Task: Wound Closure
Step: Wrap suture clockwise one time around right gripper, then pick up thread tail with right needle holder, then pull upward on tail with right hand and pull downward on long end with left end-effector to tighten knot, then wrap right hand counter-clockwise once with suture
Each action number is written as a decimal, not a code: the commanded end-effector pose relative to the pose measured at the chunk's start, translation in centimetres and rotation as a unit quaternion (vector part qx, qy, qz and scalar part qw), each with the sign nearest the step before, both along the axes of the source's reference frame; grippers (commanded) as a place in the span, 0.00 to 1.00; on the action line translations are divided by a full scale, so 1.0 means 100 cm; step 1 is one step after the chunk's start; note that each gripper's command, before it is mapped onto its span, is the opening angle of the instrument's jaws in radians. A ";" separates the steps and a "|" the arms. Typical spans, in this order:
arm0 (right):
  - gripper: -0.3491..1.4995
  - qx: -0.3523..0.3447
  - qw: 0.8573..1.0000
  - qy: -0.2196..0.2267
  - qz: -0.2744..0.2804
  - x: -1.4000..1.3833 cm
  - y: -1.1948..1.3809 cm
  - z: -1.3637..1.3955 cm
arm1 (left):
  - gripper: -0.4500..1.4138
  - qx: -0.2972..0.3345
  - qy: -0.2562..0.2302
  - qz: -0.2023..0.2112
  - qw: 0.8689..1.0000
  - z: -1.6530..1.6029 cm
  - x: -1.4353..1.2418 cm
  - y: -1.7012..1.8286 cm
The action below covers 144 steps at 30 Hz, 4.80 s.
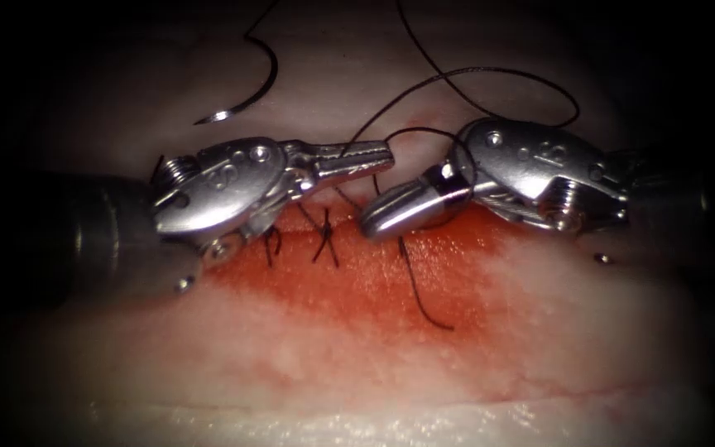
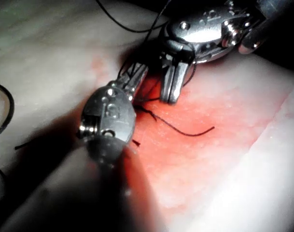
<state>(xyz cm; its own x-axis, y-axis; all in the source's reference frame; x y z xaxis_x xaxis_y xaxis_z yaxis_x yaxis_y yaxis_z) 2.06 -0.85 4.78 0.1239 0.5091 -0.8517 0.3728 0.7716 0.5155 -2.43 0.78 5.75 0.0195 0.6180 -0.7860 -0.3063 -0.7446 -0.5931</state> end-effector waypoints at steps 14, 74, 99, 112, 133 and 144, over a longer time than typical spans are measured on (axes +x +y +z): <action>0.83 -0.061 0.991 -0.016 -0.115 0.0009 -0.0043 0.0002 | 0.00 0.001 0.000 0.005 1.000 0.0008 -0.0004 -0.0012; 0.00 -0.082 0.995 -0.053 -0.023 0.0010 0.0071 0.0047 | 0.00 0.014 -0.011 0.098 0.995 -0.0087 -0.0025 -0.0185; 0.00 -0.108 0.988 -0.107 0.040 0.0016 0.0081 0.0066 | 0.00 0.058 -0.074 0.188 0.978 -0.0138 -0.0086 -0.0273; 0.45 -0.092 0.982 -0.115 0.119 0.0006 0.0071 0.0062 | 0.00 0.065 -0.096 0.197 0.974 -0.0165 -0.0095 -0.0236; 0.00 -0.099 0.930 -0.159 0.318 -0.0175 -0.0026 0.0027 | 0.00 0.003 -0.127 0.127 0.984 -0.0212 -0.0085 0.0000; 0.00 -0.126 0.923 -0.122 0.344 -0.0072 -0.0027 0.0006 | 0.00 0.011 -0.142 0.127 0.982 -0.0163 -0.0072 0.0044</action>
<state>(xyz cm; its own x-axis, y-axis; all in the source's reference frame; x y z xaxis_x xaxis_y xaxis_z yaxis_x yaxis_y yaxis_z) 1.22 -1.12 4.81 0.0557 0.3280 -0.9430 -0.3627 0.8866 0.2869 -3.07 1.24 4.10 0.0821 0.6529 -0.7529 0.0708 -0.7574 -0.6491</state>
